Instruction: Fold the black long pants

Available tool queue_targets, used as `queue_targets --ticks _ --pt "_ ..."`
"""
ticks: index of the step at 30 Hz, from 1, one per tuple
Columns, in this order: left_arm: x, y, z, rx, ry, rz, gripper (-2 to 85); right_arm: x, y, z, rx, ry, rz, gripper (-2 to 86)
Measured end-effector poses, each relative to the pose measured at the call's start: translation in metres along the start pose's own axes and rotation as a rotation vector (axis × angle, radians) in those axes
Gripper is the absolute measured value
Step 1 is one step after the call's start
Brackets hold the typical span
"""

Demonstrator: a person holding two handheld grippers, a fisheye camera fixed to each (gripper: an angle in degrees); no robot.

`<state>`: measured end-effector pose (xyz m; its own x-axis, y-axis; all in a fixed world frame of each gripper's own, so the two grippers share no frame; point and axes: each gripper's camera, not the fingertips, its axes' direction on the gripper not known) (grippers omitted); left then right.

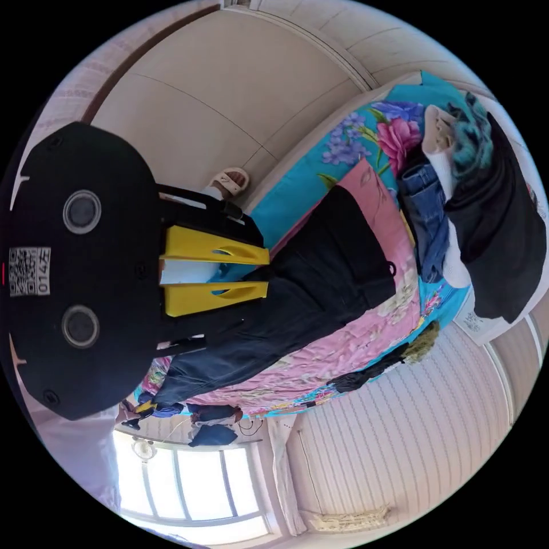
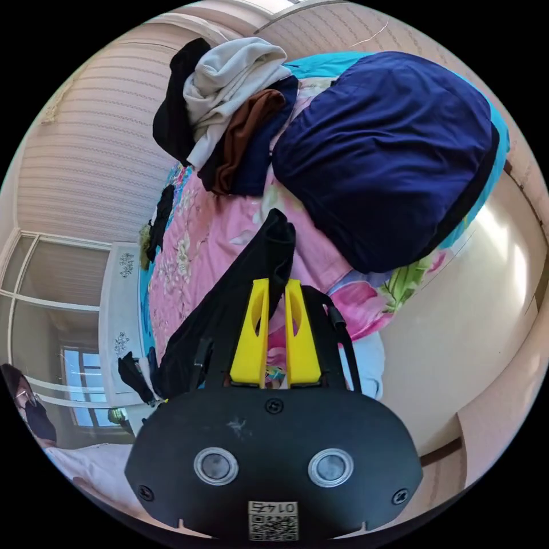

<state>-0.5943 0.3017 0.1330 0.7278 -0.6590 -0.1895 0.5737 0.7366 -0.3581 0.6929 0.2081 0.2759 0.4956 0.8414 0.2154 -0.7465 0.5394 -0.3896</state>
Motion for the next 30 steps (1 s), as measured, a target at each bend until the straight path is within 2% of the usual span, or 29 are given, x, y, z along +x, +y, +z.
queue_targets --ticks 2,4,5,7,8,10,13,16,21,24,30 --pt "0.019 0.01 -0.014 0.021 -0.107 0.099 4.8 -0.019 0.012 -0.014 0.074 0.097 -0.057 4.9" --pt "0.068 0.025 -0.018 -0.026 -0.297 0.373 4.5 -0.069 0.028 -0.019 0.126 0.274 -0.274 4.2" --pt "0.084 0.029 -0.016 -0.044 -0.337 0.458 4.3 -0.086 0.032 -0.014 0.109 0.299 -0.351 4.2" --pt "0.146 0.048 0.006 -0.118 -0.419 0.771 3.9 -0.162 0.049 0.022 -0.016 0.32 -0.687 4.4" --pt "0.162 0.052 0.014 -0.136 -0.418 0.844 4.0 -0.182 0.055 0.035 -0.051 0.315 -0.766 4.6" --pt "0.225 0.068 0.053 -0.199 -0.418 1.076 4.7 -0.264 0.088 0.091 -0.197 0.273 -1.082 6.1" --pt "0.294 0.089 0.104 -0.267 -0.382 1.325 5.6 -0.347 0.145 0.157 -0.36 0.254 -1.435 7.2" --pt "0.346 0.104 0.145 -0.311 -0.377 1.487 6.0 -0.4 0.189 0.206 -0.52 0.264 -1.616 9.4" --pt "0.398 0.116 0.202 -0.367 -0.382 1.587 6.7 -0.433 0.217 0.257 -0.577 0.369 -1.659 10.1" --pt "0.411 0.121 0.238 -0.455 -0.401 1.559 6.8 -0.438 0.215 0.278 -0.64 0.364 -1.549 9.7" --pt "0.429 0.124 0.262 -0.479 -0.359 1.487 3.5 -0.446 0.211 0.282 -0.652 0.331 -1.456 6.0"
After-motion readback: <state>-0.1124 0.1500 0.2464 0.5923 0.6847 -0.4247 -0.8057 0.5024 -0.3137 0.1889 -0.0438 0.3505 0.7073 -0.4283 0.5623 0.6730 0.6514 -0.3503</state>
